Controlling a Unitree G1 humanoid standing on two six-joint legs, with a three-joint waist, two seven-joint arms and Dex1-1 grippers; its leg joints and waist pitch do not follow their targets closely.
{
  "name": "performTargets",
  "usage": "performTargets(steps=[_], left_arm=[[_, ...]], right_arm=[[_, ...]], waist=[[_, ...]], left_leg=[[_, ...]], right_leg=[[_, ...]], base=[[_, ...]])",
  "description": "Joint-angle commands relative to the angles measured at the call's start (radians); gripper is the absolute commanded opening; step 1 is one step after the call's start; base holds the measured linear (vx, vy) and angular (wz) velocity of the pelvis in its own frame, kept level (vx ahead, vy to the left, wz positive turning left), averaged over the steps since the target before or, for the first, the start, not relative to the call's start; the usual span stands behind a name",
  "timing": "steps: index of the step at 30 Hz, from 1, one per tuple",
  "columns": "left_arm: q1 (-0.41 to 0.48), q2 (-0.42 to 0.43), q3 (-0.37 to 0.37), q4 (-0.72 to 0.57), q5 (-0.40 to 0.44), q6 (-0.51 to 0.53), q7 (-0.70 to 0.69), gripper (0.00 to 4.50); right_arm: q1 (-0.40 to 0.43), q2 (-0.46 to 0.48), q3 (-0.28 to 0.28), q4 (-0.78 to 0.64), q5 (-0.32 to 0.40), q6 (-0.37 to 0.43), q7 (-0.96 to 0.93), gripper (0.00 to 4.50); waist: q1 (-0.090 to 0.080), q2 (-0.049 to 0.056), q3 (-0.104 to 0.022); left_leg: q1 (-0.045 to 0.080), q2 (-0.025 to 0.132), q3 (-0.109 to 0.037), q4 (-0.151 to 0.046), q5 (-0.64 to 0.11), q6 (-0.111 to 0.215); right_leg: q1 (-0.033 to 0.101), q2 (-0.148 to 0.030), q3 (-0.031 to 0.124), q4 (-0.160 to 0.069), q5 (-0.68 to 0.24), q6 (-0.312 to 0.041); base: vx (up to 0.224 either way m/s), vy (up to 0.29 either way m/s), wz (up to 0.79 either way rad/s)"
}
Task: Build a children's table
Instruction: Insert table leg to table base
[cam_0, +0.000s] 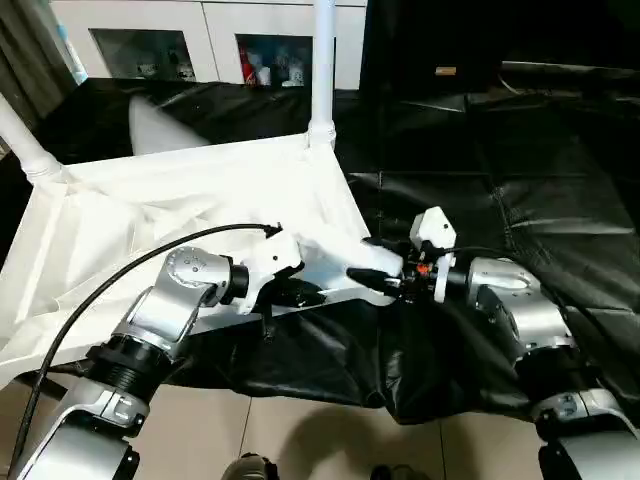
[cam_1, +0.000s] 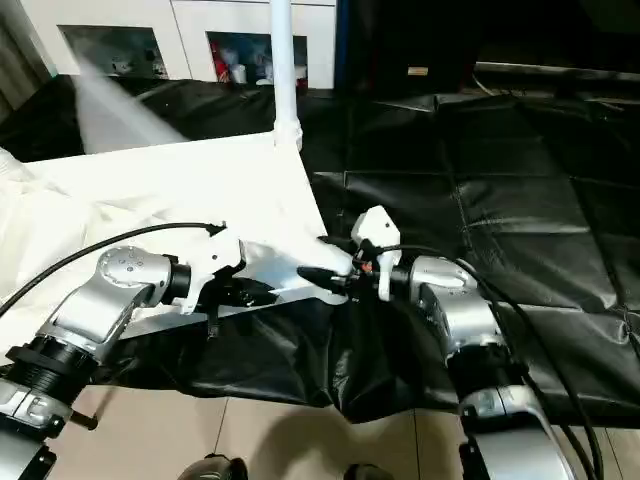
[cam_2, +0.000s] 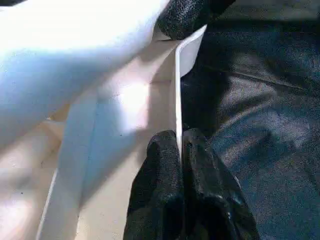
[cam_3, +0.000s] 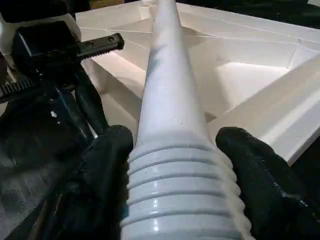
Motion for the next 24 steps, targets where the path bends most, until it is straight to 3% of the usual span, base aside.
performTargets(steps=[1, 7, 11, 13, 17, 20, 24], left_arm=[[-0.018, 0.002, 0.001, -0.008, -0.005, -0.034, -0.004, 0.00], [-0.009, 0.007, 0.004, -0.008, 0.006, -0.045, 0.014, 0.00], [-0.006, -0.004, 0.044, -0.032, -0.014, -0.028, 0.063, 0.00], [0.009, -0.014, 0.097, -0.097, -0.090, 0.040, 0.055, 0.45], [0.044, -0.021, 0.168, -0.190, -0.192, 0.135, 0.054, 0.70], [0.072, -0.035, 0.229, -0.230, -0.272, 0.198, 0.075, 1.01], [0.083, -0.060, 0.282, -0.247, -0.335, 0.258, 0.113, 1.39]], right_arm=[[0.018, -0.001, -0.007, -0.033, 0.017, 0.011, -0.002, 2.72], [0.044, 0.015, -0.013, -0.061, 0.028, 0.023, -0.032, 2.70], [0.033, 0.039, -0.040, -0.066, 0.052, 0.026, -0.075, 2.70], [0.019, 0.058, -0.076, -0.064, 0.079, 0.032, -0.119, 2.70], [0.023, 0.076, -0.100, -0.087, 0.113, 0.051, -0.144, 2.70], [0.040, 0.086, -0.094, -0.116, 0.116, 0.054, -0.155, 2.70], [0.046, 0.098, -0.100, -0.132, 0.126, 0.060, -0.164, 2.70]], waist=[[0.002, 0.002, -0.104], [0.002, 0.001, -0.102], [0.000, 0.004, -0.103], [-0.001, 0.005, -0.102], [-0.001, 0.007, -0.102], [-0.003, 0.009, -0.100], [-0.004, 0.011, -0.101]], left_leg=[[0.011, 0.027, -0.008, -0.056, -0.095, 0.086], [0.012, 0.026, -0.008, -0.057, -0.104, 0.084], [0.012, 0.026, -0.009, -0.056, -0.107, 0.078], [0.012, 0.026, -0.009, -0.057, -0.107, 0.072], [0.012, 0.027, -0.009, -0.056, -0.105, 0.069], [0.011, 0.021, -0.007, -0.055, -0.112, 0.082], [0.011, 0.021, -0.007, -0.055, -0.120, 0.074]], right_leg=[[0.078, -0.061, 0.046, -0.059, -0.027, -0.260], [0.076, -0.061, 0.046, -0.062, -0.050, -0.255], [0.076, -0.061, 0.045, -0.061, -0.046, -0.258], [0.076, -0.061, 0.045, -0.060, -0.046, -0.261], [0.076, -0.060, 0.044, -0.054, -0.015, -0.287], [0.076, -0.057, 0.043, -0.059, -0.047, -0.267], [0.075, -0.056, 0.043, -0.065, -0.084, -0.255]], base=[[0.000, 0.000, 0.00], [0.000, 0.000, 0.00], [0.000, 0.000, 0.00], [0.000, 0.000, 0.00], [0.000, 0.000, 0.00], [0.000, 0.000, 0.00], [0.000, 0.000, 0.00]])
